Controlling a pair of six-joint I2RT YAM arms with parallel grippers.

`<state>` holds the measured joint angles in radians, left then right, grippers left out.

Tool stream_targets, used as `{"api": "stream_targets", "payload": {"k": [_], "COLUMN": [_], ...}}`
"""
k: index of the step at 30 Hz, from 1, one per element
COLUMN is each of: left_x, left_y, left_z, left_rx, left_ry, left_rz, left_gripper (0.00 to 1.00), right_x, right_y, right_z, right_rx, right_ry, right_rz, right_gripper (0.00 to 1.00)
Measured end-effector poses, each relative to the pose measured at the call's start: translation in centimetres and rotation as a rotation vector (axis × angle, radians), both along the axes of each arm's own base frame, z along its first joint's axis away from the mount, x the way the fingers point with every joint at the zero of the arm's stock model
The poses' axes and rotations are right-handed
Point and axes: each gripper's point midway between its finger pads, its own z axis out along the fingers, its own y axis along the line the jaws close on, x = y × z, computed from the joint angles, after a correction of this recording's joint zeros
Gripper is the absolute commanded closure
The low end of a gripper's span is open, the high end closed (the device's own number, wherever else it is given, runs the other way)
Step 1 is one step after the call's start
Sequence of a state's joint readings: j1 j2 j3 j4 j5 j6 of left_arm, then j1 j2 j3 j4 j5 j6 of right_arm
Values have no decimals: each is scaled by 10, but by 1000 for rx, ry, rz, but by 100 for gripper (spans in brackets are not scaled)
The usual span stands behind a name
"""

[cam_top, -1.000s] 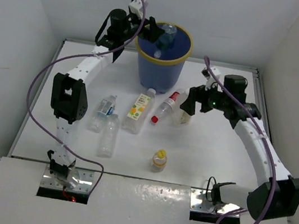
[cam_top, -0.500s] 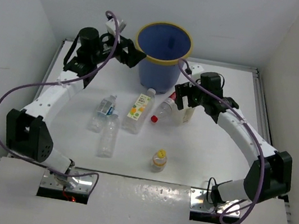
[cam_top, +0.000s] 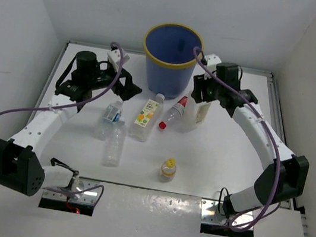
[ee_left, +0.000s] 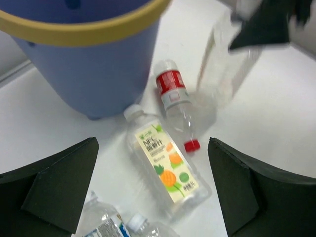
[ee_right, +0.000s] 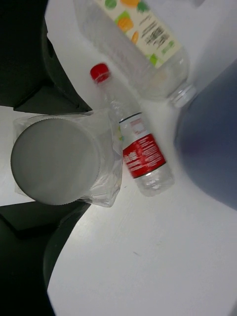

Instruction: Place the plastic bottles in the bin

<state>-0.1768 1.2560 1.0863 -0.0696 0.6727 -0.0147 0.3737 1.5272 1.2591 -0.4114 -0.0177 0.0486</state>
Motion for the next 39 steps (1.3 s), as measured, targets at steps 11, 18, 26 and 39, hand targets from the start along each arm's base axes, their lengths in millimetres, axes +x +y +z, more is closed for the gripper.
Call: {"api": "stream_targets", "payload": {"k": [11,18,26,39], "left_x": [-14,17,44,20], "left_y": [-52,-50,-57,-59], "left_z": [-113,-170,-186,-214], "left_rx": [264,376,442,494], "left_ry": [264,447,475,548], "left_rz": [41,300,425,400], "left_gripper": [0,0,0,10], "right_x": [-8,15,117,92], "right_y": [37,53,82,73], "right_z": [312,364,168,172], "right_rx": [296,344,172,179], "right_ry": [-572,-781,-455,-397], "right_rz": [117,132,77,66], "right_gripper": [100,100,56,5]}}
